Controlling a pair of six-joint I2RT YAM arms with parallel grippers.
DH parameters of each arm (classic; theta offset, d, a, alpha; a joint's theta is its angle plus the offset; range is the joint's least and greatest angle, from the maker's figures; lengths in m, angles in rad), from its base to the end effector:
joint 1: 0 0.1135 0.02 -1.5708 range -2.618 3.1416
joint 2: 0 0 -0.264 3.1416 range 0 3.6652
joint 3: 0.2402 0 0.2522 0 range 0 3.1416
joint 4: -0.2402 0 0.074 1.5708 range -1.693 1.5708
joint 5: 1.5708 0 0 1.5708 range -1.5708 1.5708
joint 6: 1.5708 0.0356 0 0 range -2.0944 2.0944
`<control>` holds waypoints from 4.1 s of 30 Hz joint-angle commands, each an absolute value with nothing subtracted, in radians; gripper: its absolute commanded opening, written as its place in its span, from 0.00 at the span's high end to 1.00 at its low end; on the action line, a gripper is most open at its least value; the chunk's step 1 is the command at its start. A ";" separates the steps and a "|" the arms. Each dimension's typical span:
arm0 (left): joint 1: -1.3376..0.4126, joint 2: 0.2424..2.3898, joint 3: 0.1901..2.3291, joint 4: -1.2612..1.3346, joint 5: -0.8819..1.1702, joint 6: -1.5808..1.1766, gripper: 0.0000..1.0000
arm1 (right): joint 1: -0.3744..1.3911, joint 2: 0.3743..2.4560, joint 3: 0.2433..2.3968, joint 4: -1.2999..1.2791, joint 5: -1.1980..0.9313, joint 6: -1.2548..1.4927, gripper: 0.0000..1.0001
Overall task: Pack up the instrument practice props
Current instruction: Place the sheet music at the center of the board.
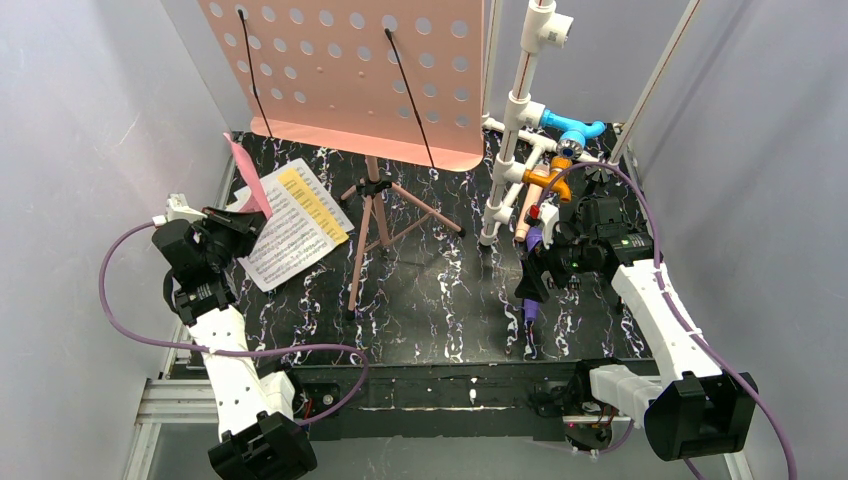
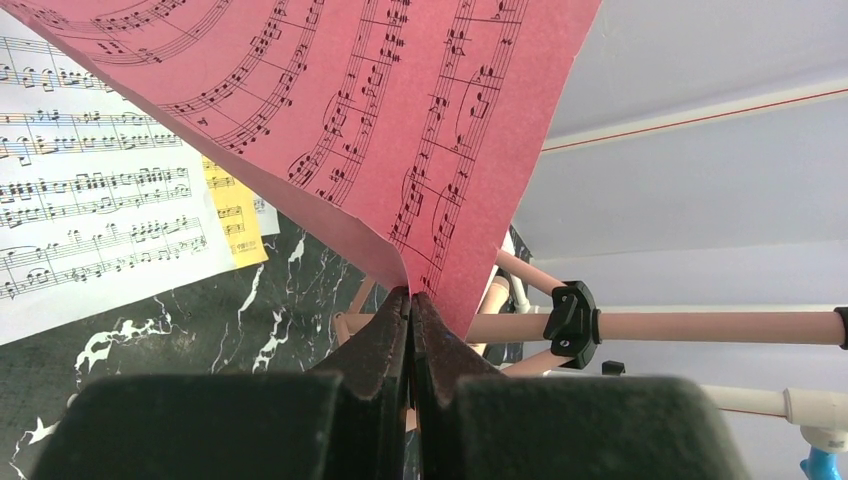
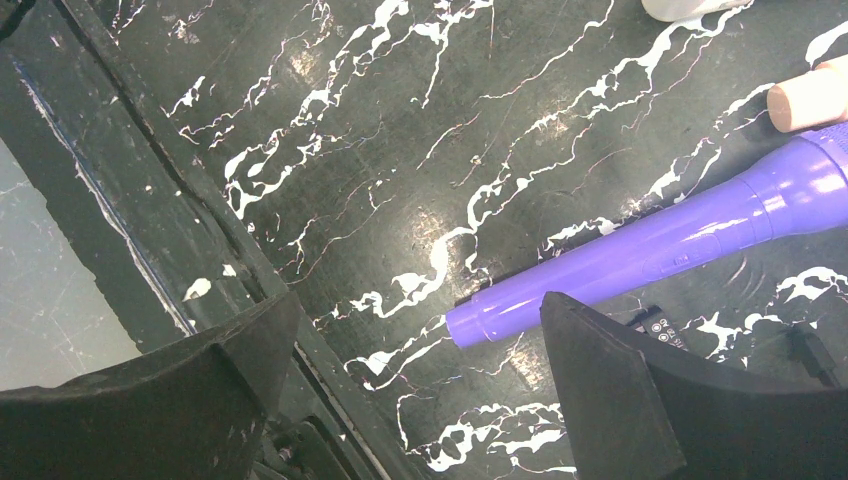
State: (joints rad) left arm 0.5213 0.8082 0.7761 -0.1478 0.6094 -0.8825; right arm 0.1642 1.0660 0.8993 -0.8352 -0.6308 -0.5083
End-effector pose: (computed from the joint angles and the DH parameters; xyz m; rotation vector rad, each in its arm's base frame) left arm 0.1714 0.0749 0.3380 -0.7687 1.6109 -0.7929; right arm 0.1931 0.0533 0.2765 -1.0103 2.1952 0.6529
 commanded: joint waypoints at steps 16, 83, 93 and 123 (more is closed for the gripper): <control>0.519 0.798 0.735 -0.176 0.628 -0.827 1.00 | 0.169 1.068 0.897 -0.819 -0.638 -0.511 0.00; 0.522 1.252 0.703 -0.328 0.554 -0.439 1.00 | 0.169 1.073 0.900 -0.808 -0.644 -0.512 0.00; 0.528 1.301 0.722 -0.330 0.543 -0.438 0.89 | 0.169 1.059 0.897 -0.813 -0.639 -0.511 0.00; 0.636 1.255 0.665 -0.252 0.762 -0.598 0.02 | 0.169 1.083 0.900 -0.816 -0.630 -0.506 0.00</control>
State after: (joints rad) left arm 0.6270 1.2644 0.6884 -0.2920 0.6548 -0.5579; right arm 0.1642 1.0817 0.8993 -0.8341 -0.6292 -0.5079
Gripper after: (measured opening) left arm 0.981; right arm 1.001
